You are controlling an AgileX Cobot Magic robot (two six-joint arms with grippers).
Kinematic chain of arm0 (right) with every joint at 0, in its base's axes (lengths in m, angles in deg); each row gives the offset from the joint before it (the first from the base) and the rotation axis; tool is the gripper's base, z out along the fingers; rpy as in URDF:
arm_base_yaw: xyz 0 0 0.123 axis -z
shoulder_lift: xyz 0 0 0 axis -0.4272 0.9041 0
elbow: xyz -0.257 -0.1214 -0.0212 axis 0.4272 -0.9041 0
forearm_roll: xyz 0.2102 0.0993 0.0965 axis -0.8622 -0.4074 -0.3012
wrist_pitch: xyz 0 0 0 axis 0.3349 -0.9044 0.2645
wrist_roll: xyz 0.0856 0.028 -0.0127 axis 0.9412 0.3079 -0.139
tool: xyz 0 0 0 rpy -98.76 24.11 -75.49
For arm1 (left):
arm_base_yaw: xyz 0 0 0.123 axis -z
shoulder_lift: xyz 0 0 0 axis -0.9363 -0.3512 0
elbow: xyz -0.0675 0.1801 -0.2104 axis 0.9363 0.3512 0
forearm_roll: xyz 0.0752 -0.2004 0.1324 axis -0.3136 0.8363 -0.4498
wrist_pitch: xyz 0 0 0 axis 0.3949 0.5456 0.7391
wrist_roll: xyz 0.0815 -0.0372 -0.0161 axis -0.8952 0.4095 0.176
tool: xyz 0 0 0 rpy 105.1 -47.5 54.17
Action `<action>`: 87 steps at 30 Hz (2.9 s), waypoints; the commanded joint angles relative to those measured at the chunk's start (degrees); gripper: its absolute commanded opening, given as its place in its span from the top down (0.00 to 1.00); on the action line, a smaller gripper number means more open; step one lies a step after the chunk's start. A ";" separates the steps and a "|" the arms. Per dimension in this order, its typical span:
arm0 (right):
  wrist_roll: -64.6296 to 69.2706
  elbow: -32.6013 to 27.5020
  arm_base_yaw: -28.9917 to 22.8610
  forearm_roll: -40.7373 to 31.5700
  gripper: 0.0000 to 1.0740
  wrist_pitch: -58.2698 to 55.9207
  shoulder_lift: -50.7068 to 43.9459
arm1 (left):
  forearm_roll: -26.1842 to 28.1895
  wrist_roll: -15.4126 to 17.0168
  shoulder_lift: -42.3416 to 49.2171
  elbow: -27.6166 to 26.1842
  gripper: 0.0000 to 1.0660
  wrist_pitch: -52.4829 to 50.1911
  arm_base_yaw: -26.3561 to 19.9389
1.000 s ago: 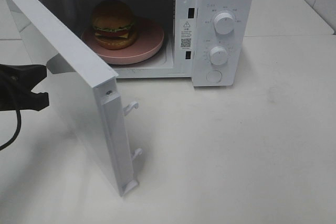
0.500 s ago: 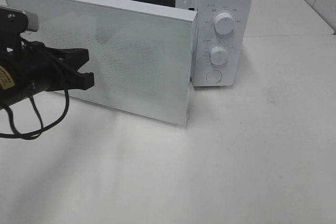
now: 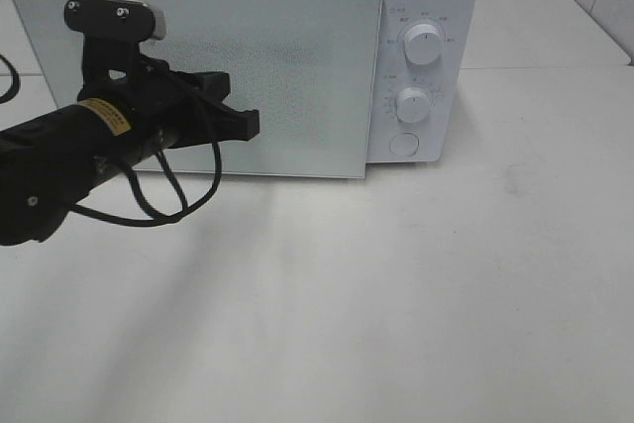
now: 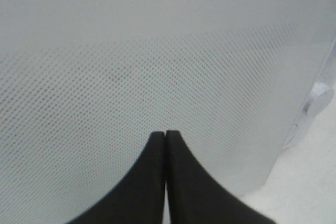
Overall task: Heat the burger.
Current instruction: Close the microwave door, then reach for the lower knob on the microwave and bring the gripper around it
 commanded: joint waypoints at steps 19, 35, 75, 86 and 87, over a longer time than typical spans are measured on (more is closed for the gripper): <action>0.17 -0.23 0.17 0.23 0.30 0.63 -1.60 | 14.50 -9.17 -10.77 -19.82 1.00 5.56 4.93; 0.17 -0.23 0.17 0.17 0.30 0.63 -1.60 | 15.70 -9.34 -13.75 -27.39 1.00 11.69 3.55; 0.17 -0.23 0.17 0.17 0.30 0.63 -1.60 | 6.47 -8.65 13.24 -15.93 0.08 84.57 2.81; 0.17 -0.23 0.17 0.17 0.30 0.63 -1.60 | 6.07 -8.94 21.94 -15.93 0.08 98.78 -13.29; 0.17 -0.23 0.17 0.17 0.30 0.63 -1.60 | 6.07 -9.00 22.92 -15.93 0.08 99.69 -14.95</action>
